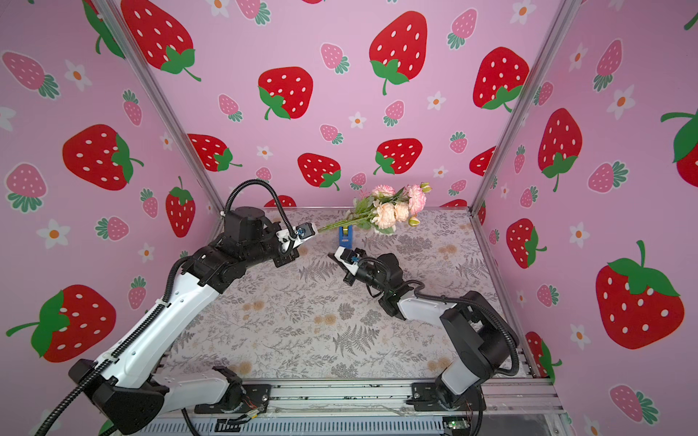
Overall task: Wrap bouquets with tape
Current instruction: Wrap the tape around the bouquet.
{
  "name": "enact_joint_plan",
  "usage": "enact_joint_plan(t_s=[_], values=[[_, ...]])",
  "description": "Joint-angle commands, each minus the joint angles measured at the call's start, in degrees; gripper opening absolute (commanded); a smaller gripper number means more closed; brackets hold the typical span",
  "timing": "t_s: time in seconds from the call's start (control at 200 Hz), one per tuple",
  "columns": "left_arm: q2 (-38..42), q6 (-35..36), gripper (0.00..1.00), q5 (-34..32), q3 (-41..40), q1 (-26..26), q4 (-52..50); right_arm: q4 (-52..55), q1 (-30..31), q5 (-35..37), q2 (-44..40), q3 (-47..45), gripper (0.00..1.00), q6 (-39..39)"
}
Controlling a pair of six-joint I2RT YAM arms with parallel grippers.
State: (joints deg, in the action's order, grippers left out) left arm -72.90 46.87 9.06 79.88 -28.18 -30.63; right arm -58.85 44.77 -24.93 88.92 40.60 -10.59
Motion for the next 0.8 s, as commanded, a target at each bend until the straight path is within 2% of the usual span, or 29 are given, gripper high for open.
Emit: enact_joint_plan(t_s=[0.0,0.14,0.325,0.585,0.795], values=[[-0.96,-0.11,0.0,0.78,3.03,1.39,4.53,1.96,1.55,-5.04,-5.7,-2.79,0.0,-1.1],[-2.66,0.55,0.0,0.87,3.38,2.64,4.79,7.95,3.57,-7.8,-13.46,-3.46,0.0,-1.74],[-4.29,2.19,0.0,1.49,2.74,3.28,3.47,16.89,5.33,-9.93,-17.95,2.77,0.0,-1.16],[-3.84,5.12,0.0,1.54,0.39,2.71,-0.26,14.78,4.93,-3.62,-14.66,12.14,0.0,1.02],[-2.39,8.01,0.0,-0.46,-2.45,1.48,-1.2,13.31,3.02,3.21,-9.63,17.09,0.0,6.21]])
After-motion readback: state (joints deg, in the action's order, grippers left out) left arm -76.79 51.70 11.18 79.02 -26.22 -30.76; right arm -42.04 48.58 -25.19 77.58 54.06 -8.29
